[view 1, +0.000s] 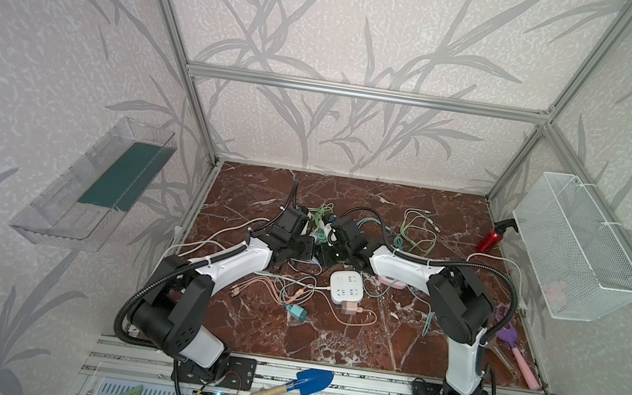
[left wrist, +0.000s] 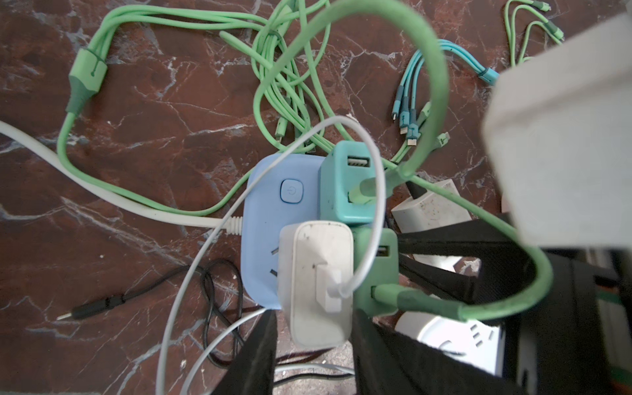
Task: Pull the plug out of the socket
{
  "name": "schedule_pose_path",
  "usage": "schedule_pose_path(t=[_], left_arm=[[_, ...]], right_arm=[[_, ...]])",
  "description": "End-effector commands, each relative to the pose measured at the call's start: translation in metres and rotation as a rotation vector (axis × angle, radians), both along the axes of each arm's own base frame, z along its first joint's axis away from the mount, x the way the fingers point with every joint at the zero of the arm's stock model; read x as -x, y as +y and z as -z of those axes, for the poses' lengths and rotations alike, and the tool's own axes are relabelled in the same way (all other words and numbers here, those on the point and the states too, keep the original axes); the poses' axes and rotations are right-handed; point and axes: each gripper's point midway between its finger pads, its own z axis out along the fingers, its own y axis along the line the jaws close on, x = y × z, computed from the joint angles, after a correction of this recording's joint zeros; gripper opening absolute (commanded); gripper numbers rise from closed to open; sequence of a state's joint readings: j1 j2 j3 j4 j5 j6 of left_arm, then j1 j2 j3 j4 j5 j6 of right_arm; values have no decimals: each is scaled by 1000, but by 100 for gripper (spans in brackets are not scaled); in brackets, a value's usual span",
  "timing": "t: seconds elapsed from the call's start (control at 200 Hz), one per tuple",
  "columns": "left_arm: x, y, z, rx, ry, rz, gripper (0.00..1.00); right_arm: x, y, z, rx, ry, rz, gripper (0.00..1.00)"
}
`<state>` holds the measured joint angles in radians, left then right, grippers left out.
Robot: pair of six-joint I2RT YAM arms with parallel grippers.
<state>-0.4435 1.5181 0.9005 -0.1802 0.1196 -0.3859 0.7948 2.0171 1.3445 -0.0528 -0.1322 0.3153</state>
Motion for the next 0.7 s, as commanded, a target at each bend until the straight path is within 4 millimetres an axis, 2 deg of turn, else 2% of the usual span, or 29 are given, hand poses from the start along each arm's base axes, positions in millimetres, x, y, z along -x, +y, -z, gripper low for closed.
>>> schedule_pose_path(t=[0.0, 0.365, 0.695], left_arm=[[-6, 0, 1, -22, 1, -12, 38], [-16, 2, 9, -47, 9, -38, 36], [-19, 3, 4, -48, -5, -53, 29]], right_arm=[[-8, 12, -9, -29, -39, -22, 50], [-8, 8, -9, -49, -33, -20, 51], [-5, -5, -2, -34, -24, -6, 54]])
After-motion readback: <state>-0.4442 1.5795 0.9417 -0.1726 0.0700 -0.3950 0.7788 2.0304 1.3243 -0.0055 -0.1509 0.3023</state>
